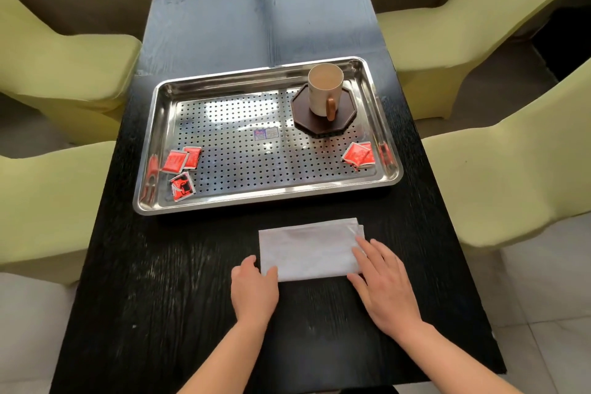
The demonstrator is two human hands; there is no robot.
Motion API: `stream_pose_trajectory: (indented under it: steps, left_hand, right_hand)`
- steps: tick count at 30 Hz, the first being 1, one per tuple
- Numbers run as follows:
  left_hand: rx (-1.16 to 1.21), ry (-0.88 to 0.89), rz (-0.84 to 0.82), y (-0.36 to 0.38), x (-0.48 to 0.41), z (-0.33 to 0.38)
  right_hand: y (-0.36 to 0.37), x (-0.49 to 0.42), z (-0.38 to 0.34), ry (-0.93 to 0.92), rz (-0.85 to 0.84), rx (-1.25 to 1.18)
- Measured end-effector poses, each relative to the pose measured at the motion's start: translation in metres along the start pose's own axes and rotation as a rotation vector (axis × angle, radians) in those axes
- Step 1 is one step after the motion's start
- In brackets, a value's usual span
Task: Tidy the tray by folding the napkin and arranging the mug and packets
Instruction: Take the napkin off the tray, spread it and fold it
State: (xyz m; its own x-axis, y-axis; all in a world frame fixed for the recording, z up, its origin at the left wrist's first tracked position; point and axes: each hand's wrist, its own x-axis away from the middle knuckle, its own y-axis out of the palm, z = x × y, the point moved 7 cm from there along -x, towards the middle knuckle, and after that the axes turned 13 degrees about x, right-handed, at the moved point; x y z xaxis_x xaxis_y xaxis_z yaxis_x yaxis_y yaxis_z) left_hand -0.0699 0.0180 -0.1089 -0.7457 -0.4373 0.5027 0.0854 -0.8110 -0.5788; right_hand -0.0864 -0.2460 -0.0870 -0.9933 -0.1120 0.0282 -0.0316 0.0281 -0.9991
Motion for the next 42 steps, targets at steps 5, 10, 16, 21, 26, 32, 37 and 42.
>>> stream_pose_trajectory:
  steps: [5, 10, 16, 21, 26, 32, 37, 42]
  left_hand:
    - [0.059, -0.198, -0.026, 0.002, -0.007, -0.001]
    - [0.197, -0.272, -0.091, -0.001, -0.017, 0.000]
    - [0.402, -0.280, -0.111, -0.002, -0.005, -0.001]
    - [0.450, -0.250, -0.135, -0.001, 0.004, 0.007]
    - [0.366, -0.106, -0.141, -0.008, 0.007, 0.025]
    - [0.199, 0.108, -0.134, -0.011, 0.019, 0.047]
    - [0.035, 0.305, -0.096, -0.007, 0.031, 0.066]
    - [-0.035, 0.450, -0.081, 0.005, 0.044, 0.091]
  right_hand:
    - [0.008, 0.021, -0.004, -0.033, -0.078, 0.050]
    - [-0.003, 0.015, -0.006, -0.042, -0.070, 0.012]
    - [-0.011, -0.024, -0.050, 0.244, -0.233, -0.913]
    - [-0.002, -0.049, -0.097, 0.464, -0.345, -1.310]
    - [0.006, -0.044, -0.094, 0.458, -0.335, -1.291]
    - [0.014, -0.028, -0.084, 0.534, -0.318, -1.370]
    - [0.022, -0.015, -0.084, 0.561, -0.335, -1.467]
    - [0.015, -0.012, -0.041, 0.799, -0.096, -1.518]
